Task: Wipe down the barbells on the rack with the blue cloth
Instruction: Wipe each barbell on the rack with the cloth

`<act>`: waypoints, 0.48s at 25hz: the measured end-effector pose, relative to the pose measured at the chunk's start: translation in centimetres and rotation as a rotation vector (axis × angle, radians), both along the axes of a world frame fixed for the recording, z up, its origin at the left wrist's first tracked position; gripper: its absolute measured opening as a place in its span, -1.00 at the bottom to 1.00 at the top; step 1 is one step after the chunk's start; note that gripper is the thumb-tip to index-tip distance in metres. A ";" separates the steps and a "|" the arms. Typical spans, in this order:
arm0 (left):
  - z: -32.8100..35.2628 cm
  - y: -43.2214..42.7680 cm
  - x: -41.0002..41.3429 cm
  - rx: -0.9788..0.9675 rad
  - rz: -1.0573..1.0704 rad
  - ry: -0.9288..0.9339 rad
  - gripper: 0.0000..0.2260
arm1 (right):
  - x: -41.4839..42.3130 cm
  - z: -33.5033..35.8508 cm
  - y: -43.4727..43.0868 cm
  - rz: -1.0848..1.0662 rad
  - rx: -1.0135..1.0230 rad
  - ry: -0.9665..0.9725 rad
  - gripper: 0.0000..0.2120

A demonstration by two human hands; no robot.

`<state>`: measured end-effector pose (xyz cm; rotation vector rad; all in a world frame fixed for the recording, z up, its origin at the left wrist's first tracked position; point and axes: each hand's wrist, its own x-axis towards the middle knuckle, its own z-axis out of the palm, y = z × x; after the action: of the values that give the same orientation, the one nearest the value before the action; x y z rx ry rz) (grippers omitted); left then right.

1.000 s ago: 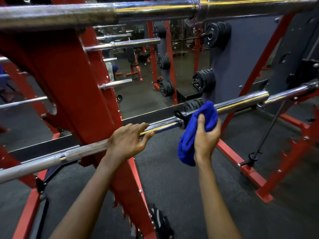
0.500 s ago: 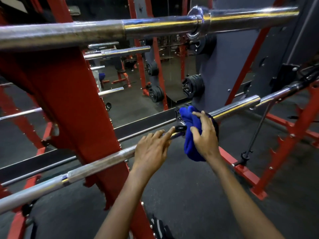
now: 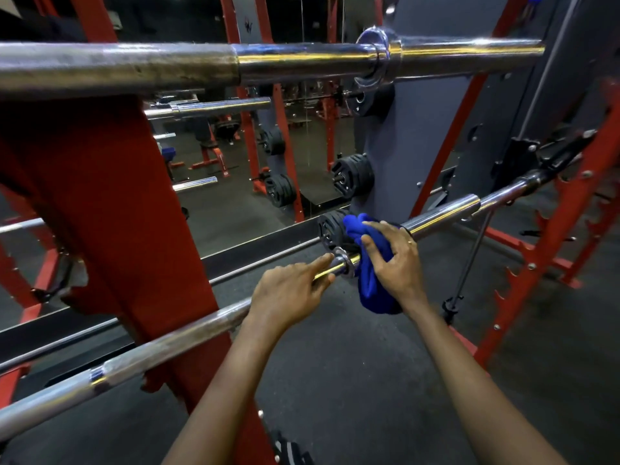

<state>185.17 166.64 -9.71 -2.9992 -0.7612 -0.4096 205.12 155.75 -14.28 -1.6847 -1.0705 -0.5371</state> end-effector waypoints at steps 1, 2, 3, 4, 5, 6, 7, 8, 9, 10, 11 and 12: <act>-0.3 -0.2 -0.1 0.029 -0.004 -0.014 -0.52 | 0.9 0.1 0.1 -0.018 0.021 -0.001 -0.69; -0.6 -0.3 -0.1 0.050 -0.011 -0.030 -0.51 | 2.0 0.3 0.2 -0.039 0.052 0.039 -0.71; -0.8 -0.4 -0.2 0.062 -0.017 -0.047 -0.51 | 2.9 0.5 0.3 -0.062 0.086 0.110 -0.72; -1.0 -0.6 -0.2 0.078 -0.018 -0.061 -0.50 | 3.5 0.4 0.4 -0.083 0.124 0.185 -0.72; -1.1 -0.7 -0.3 0.106 -0.019 -0.072 -0.50 | 3.4 0.4 0.5 -0.116 0.154 0.239 -0.70; -1.3 -0.7 -0.3 0.134 -0.022 -0.080 -0.50 | 2.9 0.1 0.6 -0.150 0.165 0.260 -0.66; -1.4 -0.7 -0.3 0.158 -0.026 -0.092 -0.50 | 1.9 -0.3 0.6 -0.158 0.151 0.249 -0.62; -1.6 -0.6 -0.3 0.179 -0.030 -0.100 -0.50 | 0.9 -0.7 0.5 -0.132 0.115 0.211 -0.58; -1.8 -0.5 -0.2 0.199 -0.031 -0.105 -0.50 | 0.0 -1.1 0.2 -0.084 0.070 0.154 -0.56; -2.0 -0.5 -0.1 0.216 -0.033 -0.111 -0.50 | -0.3 -1.5 -0.2 -0.039 0.036 0.079 -0.56; -2.1 -0.5 0.0 0.224 -0.029 -0.114 -0.49 | 0.4 -1.6 -0.5 -0.021 0.016 0.011 -0.57; -2.2 -0.5 0.1 0.224 -0.023 -0.114 -0.49 | 1.8 -1.7 -0.7 -0.034 0.022 -0.031 -0.58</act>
<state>185.32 166.14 -11.87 -2.7968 -0.6407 -0.6265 206.96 155.09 -15.93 -1.6821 -1.0560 -0.5961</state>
